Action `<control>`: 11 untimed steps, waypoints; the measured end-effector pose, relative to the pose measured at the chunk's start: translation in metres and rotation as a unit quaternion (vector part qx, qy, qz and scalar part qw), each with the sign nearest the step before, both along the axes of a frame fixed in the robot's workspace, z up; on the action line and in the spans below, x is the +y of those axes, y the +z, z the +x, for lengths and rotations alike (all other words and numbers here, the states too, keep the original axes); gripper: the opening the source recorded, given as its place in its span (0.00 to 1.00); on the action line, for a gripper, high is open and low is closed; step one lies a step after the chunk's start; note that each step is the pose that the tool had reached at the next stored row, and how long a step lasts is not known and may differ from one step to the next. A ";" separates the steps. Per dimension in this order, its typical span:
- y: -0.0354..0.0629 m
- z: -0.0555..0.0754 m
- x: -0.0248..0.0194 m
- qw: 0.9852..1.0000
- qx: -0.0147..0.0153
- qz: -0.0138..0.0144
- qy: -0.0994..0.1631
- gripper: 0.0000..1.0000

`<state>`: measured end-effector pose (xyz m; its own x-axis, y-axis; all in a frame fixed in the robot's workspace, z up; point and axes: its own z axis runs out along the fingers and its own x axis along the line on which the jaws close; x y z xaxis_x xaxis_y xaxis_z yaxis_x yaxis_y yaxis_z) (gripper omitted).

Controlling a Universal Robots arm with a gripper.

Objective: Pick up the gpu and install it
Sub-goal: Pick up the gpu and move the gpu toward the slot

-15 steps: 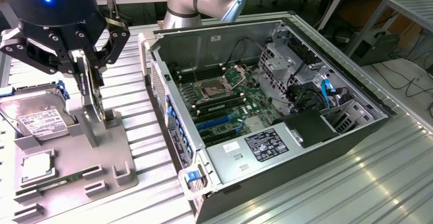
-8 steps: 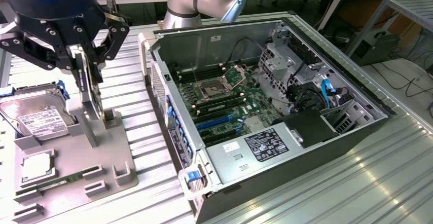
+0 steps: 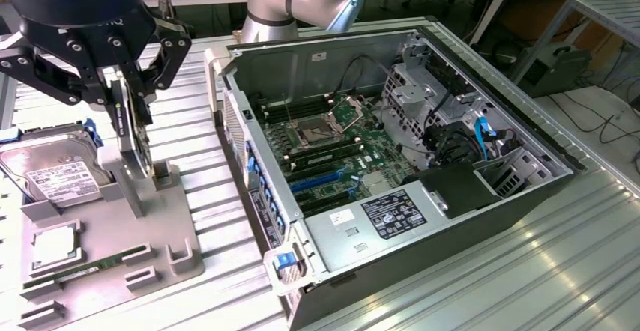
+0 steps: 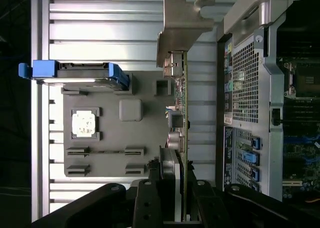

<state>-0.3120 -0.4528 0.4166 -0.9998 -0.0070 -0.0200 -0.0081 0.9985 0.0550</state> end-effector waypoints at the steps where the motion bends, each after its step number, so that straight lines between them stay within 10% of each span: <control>1: 0.0000 0.000 0.0000 1.000 0.000 0.000 0.000 0.28; 11: -0.0004 0.014 0.0000 1.000 0.000 0.000 0.000 0.28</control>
